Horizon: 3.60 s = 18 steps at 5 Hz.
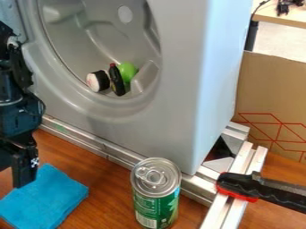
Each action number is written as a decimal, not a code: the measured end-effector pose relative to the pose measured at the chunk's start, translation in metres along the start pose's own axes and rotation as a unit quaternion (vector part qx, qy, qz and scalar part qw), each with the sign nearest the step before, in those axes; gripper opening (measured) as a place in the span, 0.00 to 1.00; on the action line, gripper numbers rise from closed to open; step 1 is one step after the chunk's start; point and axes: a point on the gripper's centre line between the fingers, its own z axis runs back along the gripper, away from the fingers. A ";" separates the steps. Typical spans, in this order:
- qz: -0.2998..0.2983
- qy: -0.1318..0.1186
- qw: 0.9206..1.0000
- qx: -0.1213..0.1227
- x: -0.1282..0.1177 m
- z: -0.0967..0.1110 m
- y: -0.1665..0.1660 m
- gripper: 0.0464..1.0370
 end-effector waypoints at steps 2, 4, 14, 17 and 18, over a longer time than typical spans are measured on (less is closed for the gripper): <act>-0.023 -0.032 0.999 0.037 -0.002 -0.025 -0.015 0.96; -0.014 -0.081 0.995 0.049 0.013 -0.049 -0.016 0.96; 0.050 0.004 0.995 0.088 0.056 -0.070 0.066 0.96; 0.062 -0.037 0.997 0.039 0.013 -0.025 0.078 0.96; 0.050 -0.035 0.997 0.039 -0.001 -0.017 0.071 0.96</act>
